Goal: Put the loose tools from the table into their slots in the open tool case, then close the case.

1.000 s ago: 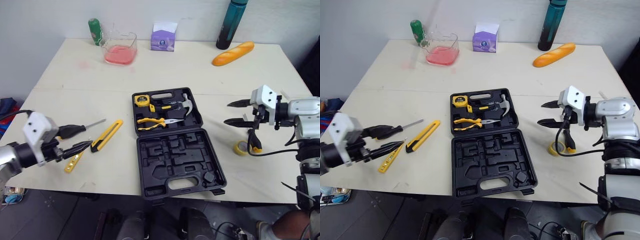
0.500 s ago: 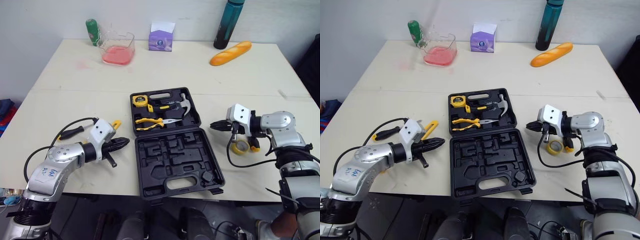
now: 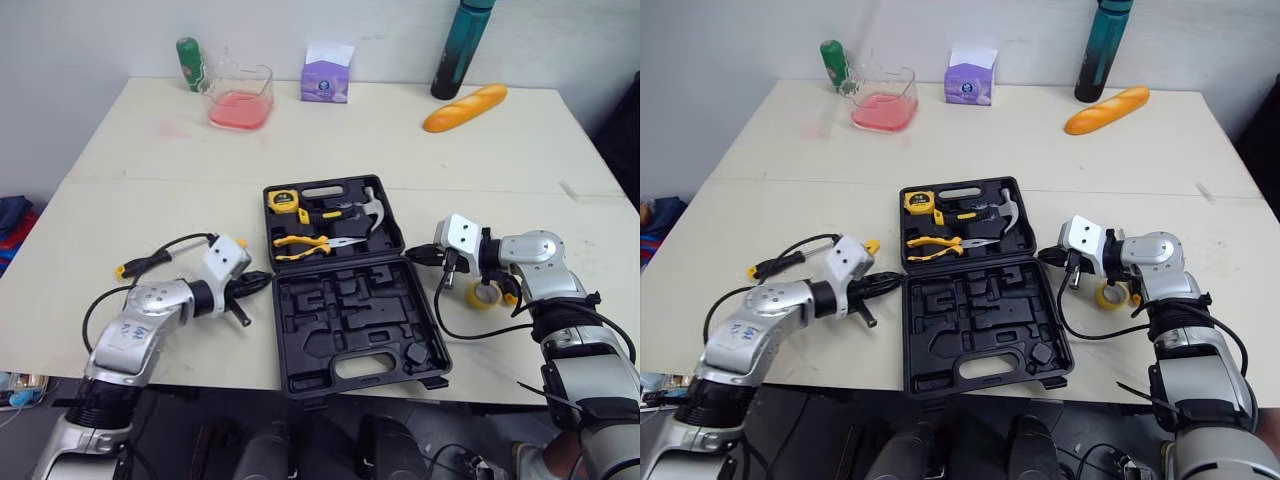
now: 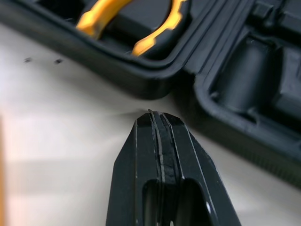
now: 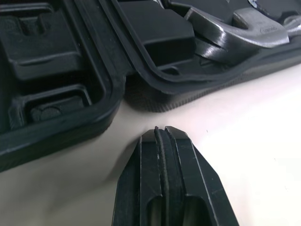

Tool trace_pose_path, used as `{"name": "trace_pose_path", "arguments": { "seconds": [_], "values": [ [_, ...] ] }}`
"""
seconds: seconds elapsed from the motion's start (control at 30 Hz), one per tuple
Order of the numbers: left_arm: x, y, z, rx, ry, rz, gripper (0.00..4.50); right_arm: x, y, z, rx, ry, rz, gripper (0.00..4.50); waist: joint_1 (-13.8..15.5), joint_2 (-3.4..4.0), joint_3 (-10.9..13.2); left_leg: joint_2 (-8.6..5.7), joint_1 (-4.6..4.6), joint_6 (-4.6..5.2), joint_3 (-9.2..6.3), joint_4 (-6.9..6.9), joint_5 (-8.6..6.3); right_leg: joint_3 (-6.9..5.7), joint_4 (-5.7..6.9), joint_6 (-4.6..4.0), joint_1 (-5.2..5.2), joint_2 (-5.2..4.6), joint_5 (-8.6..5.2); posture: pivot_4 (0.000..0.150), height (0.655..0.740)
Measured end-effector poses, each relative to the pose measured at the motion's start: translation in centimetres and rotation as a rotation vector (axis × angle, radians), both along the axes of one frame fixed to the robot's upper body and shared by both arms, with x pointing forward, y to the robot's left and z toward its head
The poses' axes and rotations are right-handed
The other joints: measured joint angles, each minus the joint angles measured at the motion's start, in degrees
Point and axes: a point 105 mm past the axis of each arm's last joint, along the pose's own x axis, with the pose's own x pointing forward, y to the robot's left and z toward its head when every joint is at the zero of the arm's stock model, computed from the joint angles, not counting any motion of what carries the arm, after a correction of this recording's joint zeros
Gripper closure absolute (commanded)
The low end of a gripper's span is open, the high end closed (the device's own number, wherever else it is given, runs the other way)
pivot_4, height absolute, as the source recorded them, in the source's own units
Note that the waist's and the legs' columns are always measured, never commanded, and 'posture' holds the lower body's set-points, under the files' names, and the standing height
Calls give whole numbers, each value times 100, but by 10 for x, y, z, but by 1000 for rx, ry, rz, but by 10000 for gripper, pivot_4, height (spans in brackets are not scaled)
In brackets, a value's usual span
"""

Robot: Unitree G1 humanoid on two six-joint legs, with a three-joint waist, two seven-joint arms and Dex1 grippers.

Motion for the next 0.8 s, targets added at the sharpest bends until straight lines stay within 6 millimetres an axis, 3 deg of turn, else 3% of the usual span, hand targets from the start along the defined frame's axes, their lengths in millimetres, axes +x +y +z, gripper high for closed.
{"name": "trace_pose_path", "arguments": {
  "seconds": [0.3, 0.8],
  "values": [
    [9, -8, -3, 1, 6, -6, 43594, -9, 5, -3, -10, -1, 25, 44999, 28, 0, 0, 0, 0, 0, 0, 5, 0, 1, 2, 0, 1, 1, 0, 1500, 7400],
    [36, -17, 4, 44, -40, -37, 43594, -41, 0, -8, -21, 54, 3, 44999, 205, -2, 0, -4, -5, 1, -1, 4, -1, 3, -6, 1, 0, 2, 0, 1500, 7400]
  ]
}}
